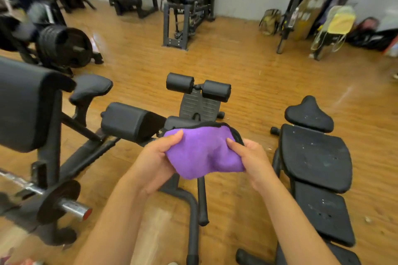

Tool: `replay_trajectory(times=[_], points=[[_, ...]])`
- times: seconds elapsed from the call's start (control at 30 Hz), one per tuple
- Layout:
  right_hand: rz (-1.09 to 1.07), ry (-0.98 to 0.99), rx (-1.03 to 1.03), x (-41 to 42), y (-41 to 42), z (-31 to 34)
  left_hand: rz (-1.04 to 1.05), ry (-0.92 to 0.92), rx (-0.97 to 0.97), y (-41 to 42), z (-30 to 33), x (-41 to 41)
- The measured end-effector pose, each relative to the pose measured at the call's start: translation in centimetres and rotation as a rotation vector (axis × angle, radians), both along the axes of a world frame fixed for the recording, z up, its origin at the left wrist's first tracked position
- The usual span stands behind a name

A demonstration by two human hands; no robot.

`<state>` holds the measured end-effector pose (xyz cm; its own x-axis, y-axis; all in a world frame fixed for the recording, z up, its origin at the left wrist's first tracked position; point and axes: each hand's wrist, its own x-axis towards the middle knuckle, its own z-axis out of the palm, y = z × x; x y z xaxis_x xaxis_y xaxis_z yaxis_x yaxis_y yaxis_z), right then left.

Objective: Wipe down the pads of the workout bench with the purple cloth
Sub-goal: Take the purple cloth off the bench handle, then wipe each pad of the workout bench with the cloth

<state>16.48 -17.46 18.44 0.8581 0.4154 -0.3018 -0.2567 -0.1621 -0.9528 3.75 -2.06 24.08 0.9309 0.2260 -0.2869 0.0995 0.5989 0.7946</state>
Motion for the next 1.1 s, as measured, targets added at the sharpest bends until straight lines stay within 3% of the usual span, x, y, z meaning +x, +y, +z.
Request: replay_trajectory(times=[0.17, 0.33, 0.4, 0.53, 0.67, 0.77, 0.97, 1.1], points=[[0.038, 0.031, 0.19, -1.1, -0.7, 3.7, -0.04, -0.131, -0.197, -0.2, 3.5, -2.0], [0.069, -0.372, -0.229, -2.4, 0.8, 5.7, -0.037, -0.25, -0.335, -1.1, 3.5, -1.9], [0.028, -0.252, -0.142, -2.8, 0.8, 7.1, -0.049, -0.269, -0.368, -1.4, 3.8, -1.9], [0.238, 0.26, 0.192, -3.5, 0.5, 9.7, -0.04, -0.272, -0.363, -2.3, 3.4, -1.6], [0.234, 0.306, 0.302, -3.5, 1.0, 9.9, -0.045, -0.226, -0.323, -2.7, 3.8, -1.3], [0.141, 0.175, 0.25, -3.5, 1.5, 9.1, -0.002, -0.12, -0.089, -3.1, 4.3, -1.2], [0.072, -0.045, 0.192, -4.5, 1.8, 8.4, 0.385, 0.285, 0.649, -4.5, 4.2, -0.5], [0.038, -0.119, 0.225, -5.3, 0.5, 8.6, 0.418, 0.26, 0.748, -4.6, 4.0, -2.2]])
